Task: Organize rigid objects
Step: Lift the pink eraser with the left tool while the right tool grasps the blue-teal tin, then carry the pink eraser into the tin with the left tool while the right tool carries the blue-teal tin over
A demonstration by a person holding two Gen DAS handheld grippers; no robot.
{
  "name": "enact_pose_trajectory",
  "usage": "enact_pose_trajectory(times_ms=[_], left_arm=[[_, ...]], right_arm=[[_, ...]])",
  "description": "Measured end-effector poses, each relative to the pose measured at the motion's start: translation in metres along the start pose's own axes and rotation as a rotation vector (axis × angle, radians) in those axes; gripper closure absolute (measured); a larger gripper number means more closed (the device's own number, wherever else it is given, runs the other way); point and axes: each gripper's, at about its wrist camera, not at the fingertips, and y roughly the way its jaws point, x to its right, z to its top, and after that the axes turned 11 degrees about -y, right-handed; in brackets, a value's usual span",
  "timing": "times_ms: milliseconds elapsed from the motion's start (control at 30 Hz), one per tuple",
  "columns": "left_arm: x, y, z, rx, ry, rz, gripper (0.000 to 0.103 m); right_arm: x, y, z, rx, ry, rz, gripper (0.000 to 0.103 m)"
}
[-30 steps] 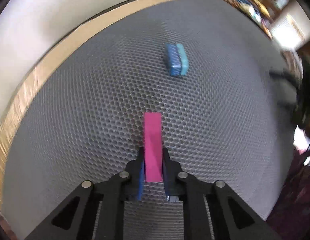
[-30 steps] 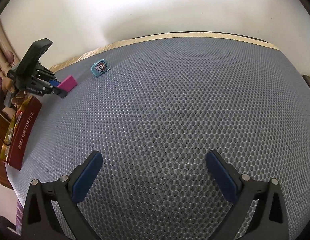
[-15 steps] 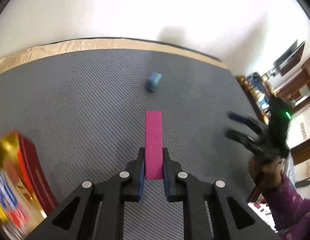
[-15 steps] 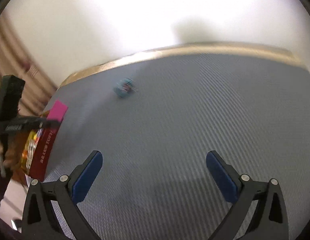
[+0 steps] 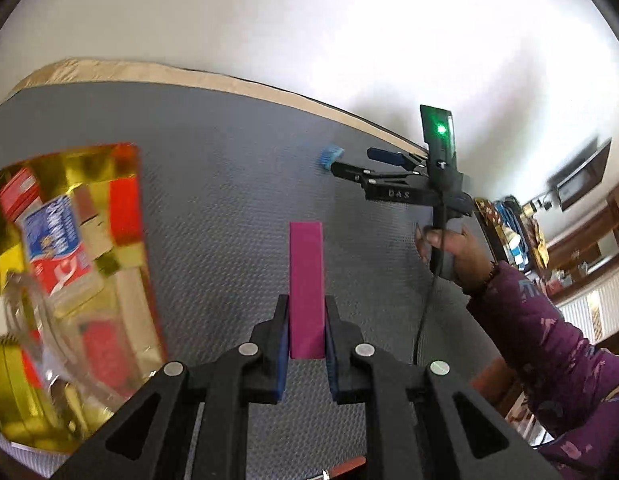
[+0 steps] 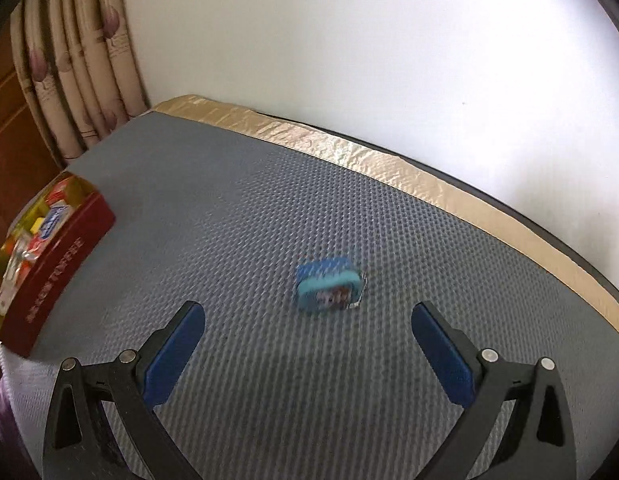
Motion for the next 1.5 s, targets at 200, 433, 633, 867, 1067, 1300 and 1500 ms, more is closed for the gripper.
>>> enact_pose_trajectory(times_ms=[200, 433, 633, 867, 1067, 1300, 1500], left_arm=[[-0.017, -0.023, -0.009, 0.052, -0.045, 0.03, 0.088], [-0.031, -0.061, -0.023, 0.123, -0.099, 0.073, 0.088], [-0.047, -0.097, -0.031, 0.194, -0.12, 0.159, 0.088], [-0.081, -0.114, -0.044, 0.22, -0.157, 0.316, 0.088], [-0.096, -0.101, -0.049, 0.203, -0.122, 0.484, 0.088], [-0.102, -0.076, -0.055, 0.193, -0.026, 0.672, 0.088], [-0.104, -0.073, -0.058, 0.217, -0.017, 0.753, 0.069]], right_arm=[[0.008, 0.028, 0.004, -0.023, 0.024, 0.044, 0.022], [0.003, 0.036, 0.005, -0.068, 0.041, 0.038, 0.063], [-0.028, -0.02, 0.001, 0.021, 0.081, 0.091, 0.063], [-0.096, -0.076, -0.004, 0.121, 0.081, 0.2, 0.063], [-0.151, -0.094, 0.004, 0.137, 0.031, 0.251, 0.063], [-0.198, -0.096, 0.026, 0.141, -0.007, 0.293, 0.063], [-0.236, -0.083, 0.048, 0.124, -0.047, 0.335, 0.063]])
